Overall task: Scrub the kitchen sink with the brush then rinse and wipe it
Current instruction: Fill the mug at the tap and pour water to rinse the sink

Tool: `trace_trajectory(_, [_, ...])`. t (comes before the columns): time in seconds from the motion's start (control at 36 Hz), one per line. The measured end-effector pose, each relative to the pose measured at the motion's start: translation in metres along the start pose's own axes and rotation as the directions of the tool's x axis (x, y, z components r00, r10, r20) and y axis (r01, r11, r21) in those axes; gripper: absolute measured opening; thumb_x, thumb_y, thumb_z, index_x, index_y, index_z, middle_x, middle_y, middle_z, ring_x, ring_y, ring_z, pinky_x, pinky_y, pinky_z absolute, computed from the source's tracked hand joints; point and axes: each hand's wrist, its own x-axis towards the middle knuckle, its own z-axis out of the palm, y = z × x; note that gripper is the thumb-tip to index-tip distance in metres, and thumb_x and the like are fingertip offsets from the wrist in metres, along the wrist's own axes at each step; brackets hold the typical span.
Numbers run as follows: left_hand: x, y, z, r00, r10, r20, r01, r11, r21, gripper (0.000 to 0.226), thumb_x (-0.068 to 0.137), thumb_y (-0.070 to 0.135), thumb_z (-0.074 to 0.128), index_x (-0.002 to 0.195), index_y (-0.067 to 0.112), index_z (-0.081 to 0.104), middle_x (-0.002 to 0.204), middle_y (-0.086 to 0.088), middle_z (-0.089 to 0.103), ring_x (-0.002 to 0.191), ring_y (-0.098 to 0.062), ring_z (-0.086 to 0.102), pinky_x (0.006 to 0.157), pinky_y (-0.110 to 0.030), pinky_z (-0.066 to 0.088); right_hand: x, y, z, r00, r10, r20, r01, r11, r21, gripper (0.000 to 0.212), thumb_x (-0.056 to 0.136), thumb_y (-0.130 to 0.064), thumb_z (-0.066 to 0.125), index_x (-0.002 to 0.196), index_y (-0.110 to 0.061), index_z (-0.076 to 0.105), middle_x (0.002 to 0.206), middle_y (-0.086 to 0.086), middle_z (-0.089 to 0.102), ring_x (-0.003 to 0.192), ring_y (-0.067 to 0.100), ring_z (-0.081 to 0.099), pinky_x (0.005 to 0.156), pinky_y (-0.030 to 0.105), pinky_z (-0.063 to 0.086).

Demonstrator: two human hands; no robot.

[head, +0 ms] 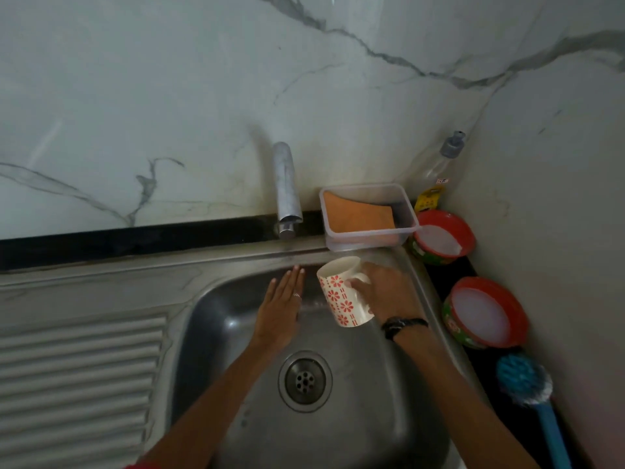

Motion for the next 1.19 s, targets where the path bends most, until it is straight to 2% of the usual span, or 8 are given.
trace_trajectory(0.08, [-0.017,-0.008,0.000,0.998,-0.055,0.009,0.055,0.997,-0.055,0.079,0.087,0.011,0.056,0.143,0.011,0.000,0.153,-0.006,0.000,0.142,-0.020,0.002,0.113,-0.036,-0.002,-0.004,-0.001,-0.002,0.998,0.007,0.056,-0.004,0.999,-0.048,0.040,0.091,-0.039,0.053,0.115,-0.008,0.058,0.117,0.012,0.063,0.105,0.025,0.059,0.093,0.036,0.046])
trace_trajectory(0.22, [-0.039,-0.033,-0.005,0.946,-0.313,-0.086,0.308,0.949,-0.067,0.088,0.074,0.008,0.067,0.144,0.002,0.014,0.152,-0.016,0.022,0.141,-0.024,0.013,0.114,-0.040,0.010,0.000,-0.024,-0.012,0.965,-0.048,0.257,0.110,0.966,-0.235,0.035,0.091,-0.039,0.053,0.107,-0.009,0.061,0.114,0.008,0.062,0.105,0.022,0.058,0.089,0.030,0.042])
trace_trajectory(0.33, [-0.047,-0.059,-0.017,0.772,-0.625,-0.117,0.608,0.780,-0.151,0.087,0.080,0.018,0.064,0.144,-0.007,0.011,0.152,-0.027,0.011,0.143,-0.037,0.008,0.115,-0.042,0.004,0.009,-0.063,-0.007,0.922,-0.163,0.351,0.278,0.910,-0.307,0.036,0.090,-0.039,0.055,0.109,-0.010,0.060,0.114,0.009,0.062,0.104,0.023,0.058,0.087,0.031,0.044])
trace_trajectory(0.42, [-0.043,-0.074,-0.027,0.673,-0.737,-0.060,0.722,0.672,-0.162,0.090,0.086,0.027,0.057,0.145,-0.007,-0.001,0.153,-0.028,-0.004,0.143,-0.038,-0.002,0.116,-0.043,0.000,0.019,-0.098,-0.003,0.889,-0.280,0.361,0.393,0.873,-0.290,0.036,0.090,-0.036,0.055,0.113,-0.007,0.058,0.116,0.011,0.060,0.106,0.025,0.057,0.086,0.031,0.043])
trace_trajectory(0.56, [-0.027,-0.073,-0.028,0.773,-0.631,-0.063,0.622,0.774,-0.122,0.087,0.086,0.018,0.053,0.145,-0.005,-0.006,0.153,-0.026,-0.006,0.143,-0.036,-0.005,0.117,-0.042,-0.001,0.039,-0.133,-0.006,0.879,-0.358,0.314,0.452,0.834,-0.316,0.038,0.091,-0.034,0.055,0.118,-0.006,0.056,0.117,0.012,0.060,0.106,0.026,0.059,0.085,0.032,0.046])
trace_trajectory(0.81, [-0.011,-0.051,-0.015,0.929,-0.353,-0.116,0.332,0.929,-0.166,0.092,0.078,0.000,0.054,0.147,0.004,-0.008,0.155,-0.014,-0.014,0.142,-0.023,-0.017,0.113,-0.031,-0.014,0.038,-0.083,-0.013,0.953,-0.234,0.193,0.285,0.909,-0.305,0.032,0.091,-0.035,0.055,0.107,-0.007,0.059,0.108,0.010,0.063,0.096,0.022,0.061,0.076,0.026,0.042])
trace_trajectory(1.0, [-0.007,-0.037,-0.007,0.998,0.058,-0.005,-0.058,0.995,-0.077,0.084,0.086,-0.001,0.046,0.141,0.017,-0.015,0.146,0.002,-0.021,0.136,-0.012,-0.021,0.112,-0.028,-0.015,0.024,-0.049,-0.004,0.945,-0.053,0.324,0.170,0.923,-0.345,0.034,0.089,-0.038,0.057,0.107,-0.010,0.062,0.111,0.007,0.065,0.099,0.020,0.061,0.084,0.026,0.044])
trace_trajectory(1.19, [-0.014,-0.048,-0.008,0.948,-0.286,-0.140,0.256,0.946,-0.200,0.087,0.078,-0.009,0.045,0.146,0.007,-0.007,0.150,-0.003,-0.018,0.139,-0.016,-0.019,0.111,-0.027,-0.015,0.027,-0.069,-0.001,0.833,-0.006,0.553,0.256,0.890,-0.376,0.028,0.083,-0.025,0.067,0.103,-0.005,0.063,0.102,0.012,0.066,0.085,0.027,0.066,0.061,0.028,0.052])
